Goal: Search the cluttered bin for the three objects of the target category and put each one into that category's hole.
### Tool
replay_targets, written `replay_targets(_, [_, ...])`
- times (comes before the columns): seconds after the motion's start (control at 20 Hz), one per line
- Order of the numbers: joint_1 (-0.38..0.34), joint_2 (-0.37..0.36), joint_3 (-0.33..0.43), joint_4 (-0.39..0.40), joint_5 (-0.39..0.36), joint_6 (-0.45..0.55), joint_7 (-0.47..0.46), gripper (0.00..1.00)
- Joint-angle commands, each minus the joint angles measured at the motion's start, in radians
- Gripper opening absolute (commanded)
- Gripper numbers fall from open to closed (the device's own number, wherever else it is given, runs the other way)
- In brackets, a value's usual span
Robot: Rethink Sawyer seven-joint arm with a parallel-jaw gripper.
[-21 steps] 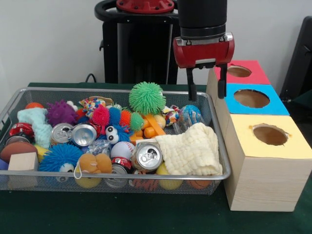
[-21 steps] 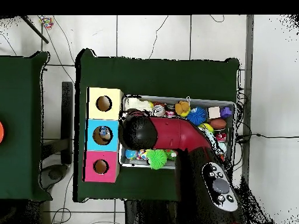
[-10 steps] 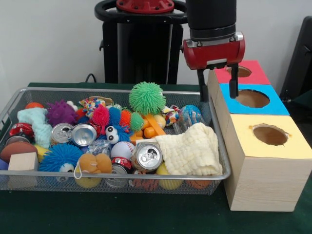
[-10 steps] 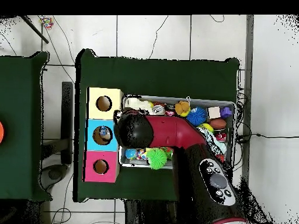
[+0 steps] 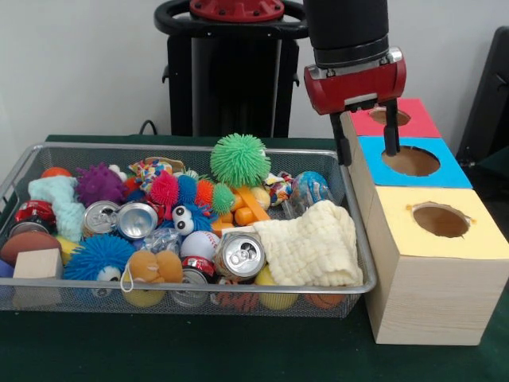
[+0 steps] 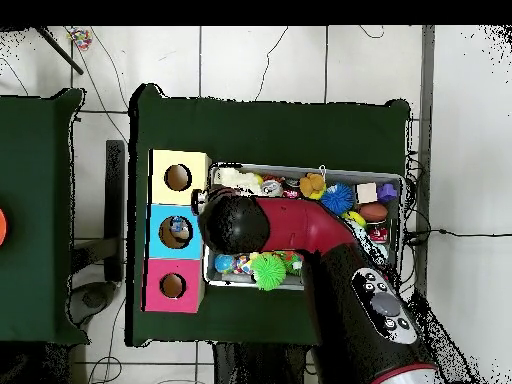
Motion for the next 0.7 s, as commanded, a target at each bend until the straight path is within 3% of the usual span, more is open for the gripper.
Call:
replay_targets(0.05, [-0.071,0.036,0.109,0.079,-0.006,0.067,-0.037,1.0])
replay_targets(0.35, [-0.133,0.042,0.154,0.094,-0.028,0.092,-0.079,1.0])
replay_targets(0.7, [-0.166,0.077,0.165,0.051,-0.069,0.122,-0.118,1.0])
